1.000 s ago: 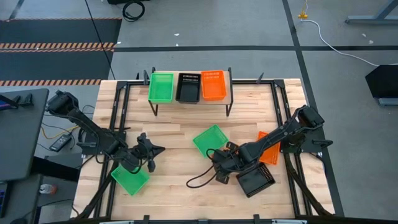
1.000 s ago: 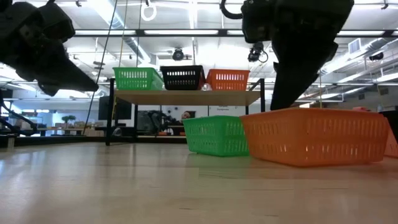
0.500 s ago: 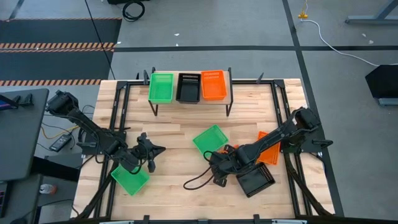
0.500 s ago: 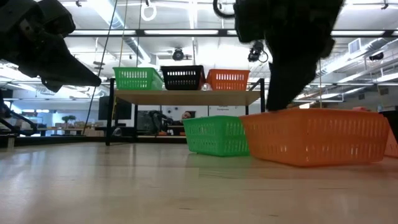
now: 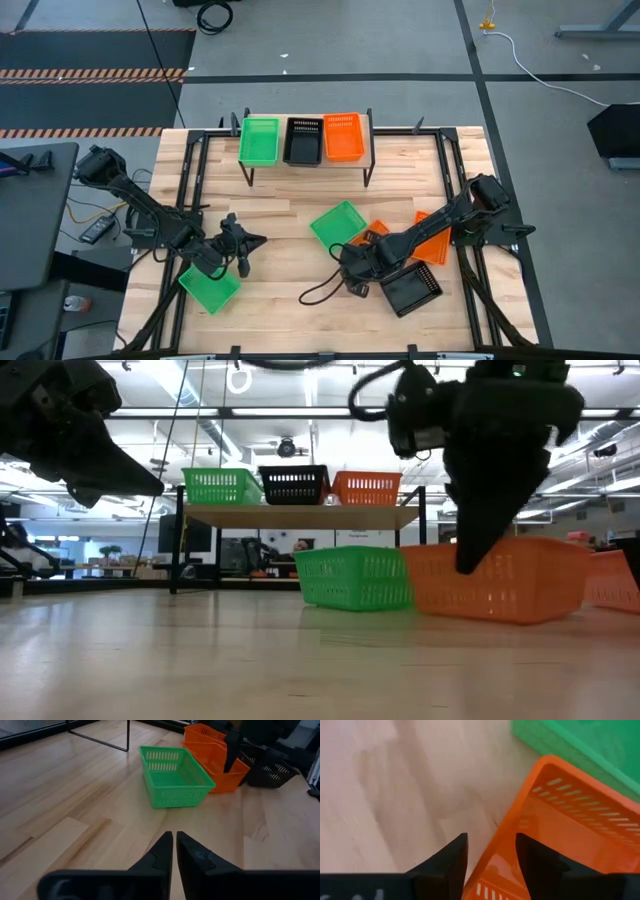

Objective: Stack baskets on shelf by color
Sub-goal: Stack the left orange bin on top of the orange bin on the shelf

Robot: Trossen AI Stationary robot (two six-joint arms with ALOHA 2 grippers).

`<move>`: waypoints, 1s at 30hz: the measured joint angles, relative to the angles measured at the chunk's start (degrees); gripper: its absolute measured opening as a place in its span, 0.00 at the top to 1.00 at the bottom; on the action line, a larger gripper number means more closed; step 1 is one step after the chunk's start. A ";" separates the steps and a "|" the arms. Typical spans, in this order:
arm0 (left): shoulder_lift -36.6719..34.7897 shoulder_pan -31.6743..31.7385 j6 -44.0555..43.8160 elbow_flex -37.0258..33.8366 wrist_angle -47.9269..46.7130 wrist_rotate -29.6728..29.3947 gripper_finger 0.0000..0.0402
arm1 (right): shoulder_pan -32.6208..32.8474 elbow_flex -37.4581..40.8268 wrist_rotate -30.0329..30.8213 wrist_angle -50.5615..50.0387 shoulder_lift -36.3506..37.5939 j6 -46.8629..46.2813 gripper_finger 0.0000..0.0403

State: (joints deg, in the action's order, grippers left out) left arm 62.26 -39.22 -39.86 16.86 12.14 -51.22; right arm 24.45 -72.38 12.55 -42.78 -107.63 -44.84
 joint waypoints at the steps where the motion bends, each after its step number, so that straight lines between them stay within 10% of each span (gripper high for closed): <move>1: 0.00 0.00 -0.05 0.00 0.01 0.00 0.92 | 0.00 0.00 0.13 -1.52 0.00 0.02 0.59; 11: 0.02 -0.04 0.04 -0.02 0.31 0.00 0.93 | 0.26 0.01 -0.58 -11.21 0.74 4.83 0.96; 30: 0.00 -0.02 0.43 -0.02 0.49 0.00 0.95 | 1.04 -25.13 17.06 -46.24 6.62 3.68 0.97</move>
State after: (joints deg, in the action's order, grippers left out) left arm 62.26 -39.24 -39.42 16.84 12.63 -51.22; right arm 25.48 -97.51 29.61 -89.02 -101.01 -41.17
